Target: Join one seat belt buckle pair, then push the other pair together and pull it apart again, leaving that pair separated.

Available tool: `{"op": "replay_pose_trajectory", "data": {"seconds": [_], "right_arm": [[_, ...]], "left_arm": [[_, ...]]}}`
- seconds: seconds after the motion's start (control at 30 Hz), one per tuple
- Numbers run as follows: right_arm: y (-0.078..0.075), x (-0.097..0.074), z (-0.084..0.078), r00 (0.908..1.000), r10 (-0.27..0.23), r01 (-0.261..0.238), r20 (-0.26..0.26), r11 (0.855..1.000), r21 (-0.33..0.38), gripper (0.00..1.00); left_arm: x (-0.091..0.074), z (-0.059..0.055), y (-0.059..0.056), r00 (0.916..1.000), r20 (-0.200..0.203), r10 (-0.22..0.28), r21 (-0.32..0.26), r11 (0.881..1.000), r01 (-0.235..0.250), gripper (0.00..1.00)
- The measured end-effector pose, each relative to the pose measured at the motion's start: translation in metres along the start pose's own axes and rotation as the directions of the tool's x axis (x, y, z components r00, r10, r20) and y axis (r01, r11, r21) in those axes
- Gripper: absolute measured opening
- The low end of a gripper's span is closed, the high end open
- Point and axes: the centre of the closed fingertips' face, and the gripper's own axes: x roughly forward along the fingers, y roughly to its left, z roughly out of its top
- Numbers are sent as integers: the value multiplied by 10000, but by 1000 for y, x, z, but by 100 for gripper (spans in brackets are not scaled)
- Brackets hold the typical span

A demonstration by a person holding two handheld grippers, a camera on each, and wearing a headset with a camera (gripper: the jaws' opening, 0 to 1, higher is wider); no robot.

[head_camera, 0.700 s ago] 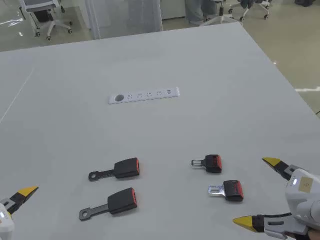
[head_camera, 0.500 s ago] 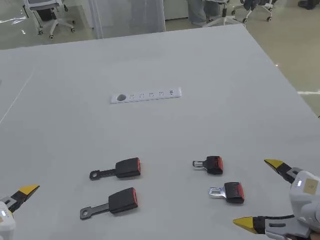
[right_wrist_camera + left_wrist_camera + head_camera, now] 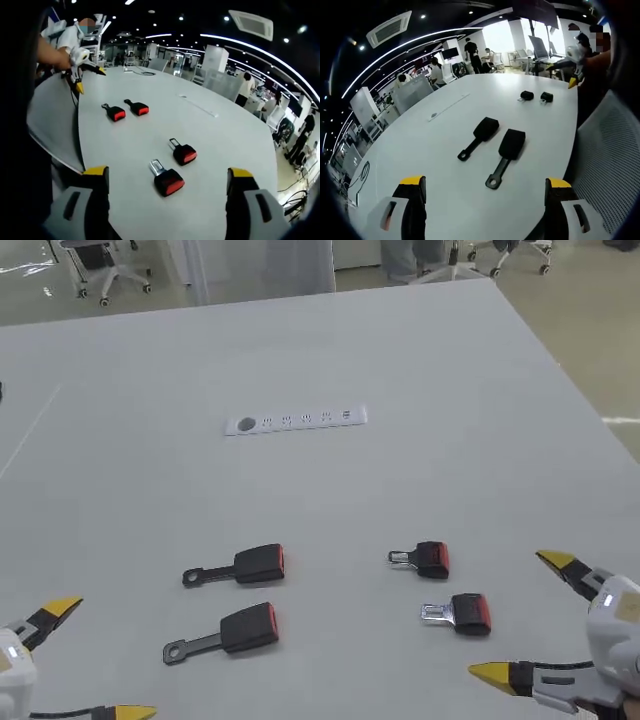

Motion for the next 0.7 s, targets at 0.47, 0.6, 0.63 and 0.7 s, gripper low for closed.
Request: {"op": "replay_pose_trajectory", "data": {"seconds": [0.47, 0.6, 0.63, 0.7], "right_arm": [[2, 2, 4, 9999, 136, -137, -65, 9997, -181, 95], [-2, 1, 6, 9999, 109, -109, -32, 9999, -104, 94], [-2, 1, 7, 9999, 109, -109, -17, 9999, -82, 94], [-2, 1, 6, 9999, 102, -103, -53, 9999, -126, 94]], "left_arm": [[1, 0, -3, 10000, -21, -40, 0, 10000, 40, 100], [2, 0, -4, 10000, -28, -64, 20, 10000, 64, 100], [2, 0, -4, 10000, -33, -65, 19, 10000, 65, 100], [2, 1, -3, 10000, -27, -68, 47, 10000, 68, 100]]}}
